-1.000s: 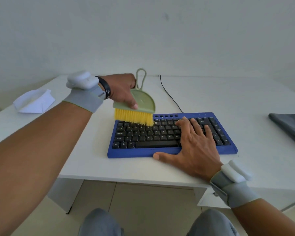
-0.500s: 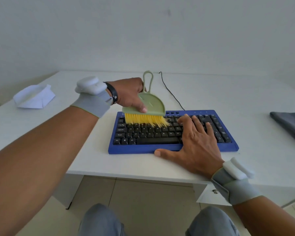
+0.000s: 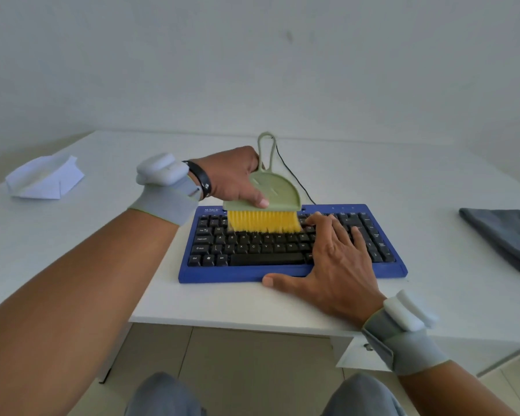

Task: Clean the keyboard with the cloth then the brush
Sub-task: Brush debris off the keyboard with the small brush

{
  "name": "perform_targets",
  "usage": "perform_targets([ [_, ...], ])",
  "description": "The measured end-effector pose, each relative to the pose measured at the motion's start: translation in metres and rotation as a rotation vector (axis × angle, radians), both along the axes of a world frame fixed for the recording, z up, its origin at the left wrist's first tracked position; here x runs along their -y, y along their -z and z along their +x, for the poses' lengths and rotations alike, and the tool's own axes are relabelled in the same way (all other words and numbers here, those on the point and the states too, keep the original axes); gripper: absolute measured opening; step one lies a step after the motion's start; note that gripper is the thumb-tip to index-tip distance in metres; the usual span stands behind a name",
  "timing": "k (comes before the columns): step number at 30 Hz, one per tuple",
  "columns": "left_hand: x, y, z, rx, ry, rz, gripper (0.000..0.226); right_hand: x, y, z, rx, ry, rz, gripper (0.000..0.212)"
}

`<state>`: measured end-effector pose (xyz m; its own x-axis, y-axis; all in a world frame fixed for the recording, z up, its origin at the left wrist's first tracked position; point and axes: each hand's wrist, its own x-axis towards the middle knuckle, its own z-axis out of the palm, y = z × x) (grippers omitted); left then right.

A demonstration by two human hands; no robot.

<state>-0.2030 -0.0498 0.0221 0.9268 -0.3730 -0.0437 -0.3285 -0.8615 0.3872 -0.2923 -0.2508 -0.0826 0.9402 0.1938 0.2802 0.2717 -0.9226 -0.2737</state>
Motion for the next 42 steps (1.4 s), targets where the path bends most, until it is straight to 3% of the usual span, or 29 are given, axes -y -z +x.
perform_targets([
  [6, -0.045, -0.010, -0.009, -0.043, -0.064, 0.112, 0.037, 0.010, -0.024, 0.014, -0.138, -0.050, -0.094, 0.122],
  [13, -0.030, -0.010, -0.003, 0.029, -0.044, -0.178, 0.037, 0.039, -0.044, 0.055, -0.402, -0.139, -0.172, 0.153],
  [16, -0.001, -0.006, -0.001, 0.057, 0.003, -0.270, 0.037, 0.046, -0.041, 0.062, -0.469, -0.146, -0.197, 0.155],
  [20, 0.028, 0.008, 0.002, 0.029, 0.061, -0.223, 0.027, 0.050, -0.034, 0.063, -0.424, -0.181, -0.173, 0.140],
  [25, 0.010, 0.010, 0.005, -0.018, 0.036, -0.092, 0.032, 0.050, -0.035, 0.057, -0.447, -0.139, -0.157, 0.156],
  [33, -0.028, -0.010, -0.004, -0.031, -0.022, 0.104, 0.030, 0.036, -0.031, 0.048, -0.397, -0.140, -0.144, 0.154],
  [36, -0.016, -0.014, -0.005, 0.043, -0.036, -0.087, 0.033, 0.034, -0.033, 0.047, -0.398, -0.134, -0.134, 0.153],
  [39, 0.008, -0.004, -0.011, 0.102, -0.017, -0.324, 0.021, 0.035, -0.031, 0.047, -0.377, -0.132, -0.134, 0.153],
  [42, 0.019, 0.021, -0.014, 0.121, -0.028, -0.285, 0.025, 0.035, -0.030, 0.047, -0.371, -0.126, -0.114, 0.156],
])
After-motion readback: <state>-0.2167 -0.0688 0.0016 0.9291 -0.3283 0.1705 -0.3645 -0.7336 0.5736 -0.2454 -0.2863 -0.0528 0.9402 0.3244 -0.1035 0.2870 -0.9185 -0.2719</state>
